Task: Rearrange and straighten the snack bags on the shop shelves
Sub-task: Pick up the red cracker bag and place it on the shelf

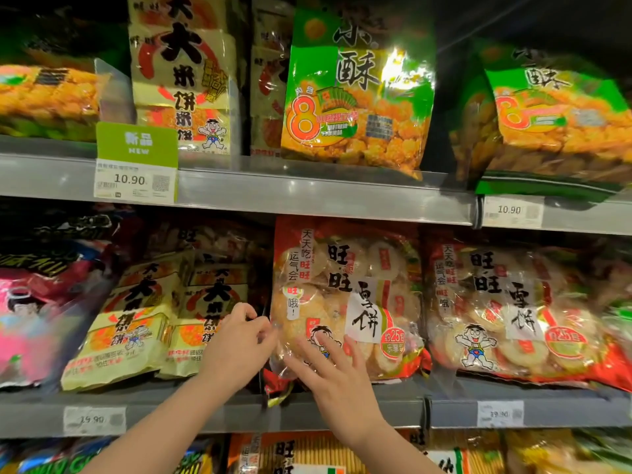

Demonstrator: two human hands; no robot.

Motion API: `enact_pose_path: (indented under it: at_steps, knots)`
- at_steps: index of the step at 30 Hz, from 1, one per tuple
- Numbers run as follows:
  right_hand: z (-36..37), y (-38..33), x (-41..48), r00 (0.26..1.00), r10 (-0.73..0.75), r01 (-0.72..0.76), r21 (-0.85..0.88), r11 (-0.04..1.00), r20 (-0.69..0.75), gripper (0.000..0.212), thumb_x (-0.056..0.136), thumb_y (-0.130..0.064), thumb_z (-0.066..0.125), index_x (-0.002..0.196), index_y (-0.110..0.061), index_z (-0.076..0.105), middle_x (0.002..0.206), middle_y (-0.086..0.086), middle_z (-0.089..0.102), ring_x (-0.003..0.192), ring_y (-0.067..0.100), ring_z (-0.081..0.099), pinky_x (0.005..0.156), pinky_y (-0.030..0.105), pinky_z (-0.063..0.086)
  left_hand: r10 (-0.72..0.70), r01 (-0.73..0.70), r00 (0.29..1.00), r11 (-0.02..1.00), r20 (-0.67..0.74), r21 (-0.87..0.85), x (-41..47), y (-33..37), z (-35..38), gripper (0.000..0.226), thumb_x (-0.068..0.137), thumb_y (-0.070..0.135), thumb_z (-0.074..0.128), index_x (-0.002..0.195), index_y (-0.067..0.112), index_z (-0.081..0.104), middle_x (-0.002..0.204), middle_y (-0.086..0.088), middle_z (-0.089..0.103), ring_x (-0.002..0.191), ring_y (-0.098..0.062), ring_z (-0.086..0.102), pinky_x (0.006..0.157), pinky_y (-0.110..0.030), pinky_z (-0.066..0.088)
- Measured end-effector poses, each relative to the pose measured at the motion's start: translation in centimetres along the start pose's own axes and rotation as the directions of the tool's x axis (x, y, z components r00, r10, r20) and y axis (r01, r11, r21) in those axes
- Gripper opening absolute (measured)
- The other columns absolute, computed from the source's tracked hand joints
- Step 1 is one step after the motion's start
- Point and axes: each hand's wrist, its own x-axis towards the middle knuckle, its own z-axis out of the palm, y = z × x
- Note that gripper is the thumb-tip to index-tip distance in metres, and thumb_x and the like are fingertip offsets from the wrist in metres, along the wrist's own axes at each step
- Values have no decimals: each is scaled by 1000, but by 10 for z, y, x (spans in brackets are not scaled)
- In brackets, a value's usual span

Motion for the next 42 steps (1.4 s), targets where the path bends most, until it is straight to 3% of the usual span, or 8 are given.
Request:
enact_pose_path:
  at_steps: [7,10,14,21,30,35,38,42]
  knots:
    - [-5,-11,30,905,351,-377,70,924,240,77,59,-14,81,124,-41,50,136,2,51,117,29,54,89,47,46,301,-242,946,902,-119,358,-25,21,2,28,63,26,79,88,20,66,91,0,61,80,-20,60,62,-32,49]
    - [-2,0,31,862,449,-490,158,857,235,60,78,-12,66,129,-32,39,123,4,50,109,25,51,83,36,46,231,-246,969,900,83,361,-39,49,16,21,92,19,46,110,17,55,109,0,57,92,-18,60,71,-29,47]
    - [-8,22,6,800,557,-577,29,816,226,47,46,-49,85,73,-24,57,69,-5,57,60,17,57,47,28,42,117,-275,919,874,376,400,-25,50,54,28,91,4,40,117,8,50,116,-11,58,104,-26,59,84,-36,48]
    - [-14,43,-5,584,712,-762,-41,647,389,37,84,-47,58,110,-25,45,123,8,40,115,34,39,92,45,43,115,-153,938,984,326,93,-8,55,72,41,95,26,40,135,20,38,126,-8,47,109,-24,52,87,-32,43]
    - [12,75,18,543,497,-774,172,610,677,43,86,-29,52,128,-28,42,137,13,27,129,40,26,107,42,27,-34,-107,859,964,510,245,18,45,84,71,93,42,41,148,28,-1,157,-7,2,144,-29,9,114,-43,25]
    - [-10,71,12,598,551,-779,259,571,582,36,88,-27,53,123,-26,50,125,3,54,107,23,58,89,36,50,85,-179,945,943,317,280,7,60,60,43,93,39,39,133,25,41,124,-3,55,112,-23,54,84,-36,48]
    - [-40,67,22,659,584,-742,285,606,474,24,90,-30,49,111,-25,58,100,-2,68,83,16,62,67,29,52,193,-219,968,962,158,163,1,78,32,31,93,37,37,117,26,55,107,5,63,95,-14,59,72,-28,47]
    - [-88,59,41,748,537,-661,374,650,389,22,90,-29,46,104,-23,62,95,-4,68,85,13,60,73,30,50,270,-273,961,960,57,64,-7,101,-15,27,94,36,36,104,29,59,92,9,65,79,-7,57,62,-23,44]
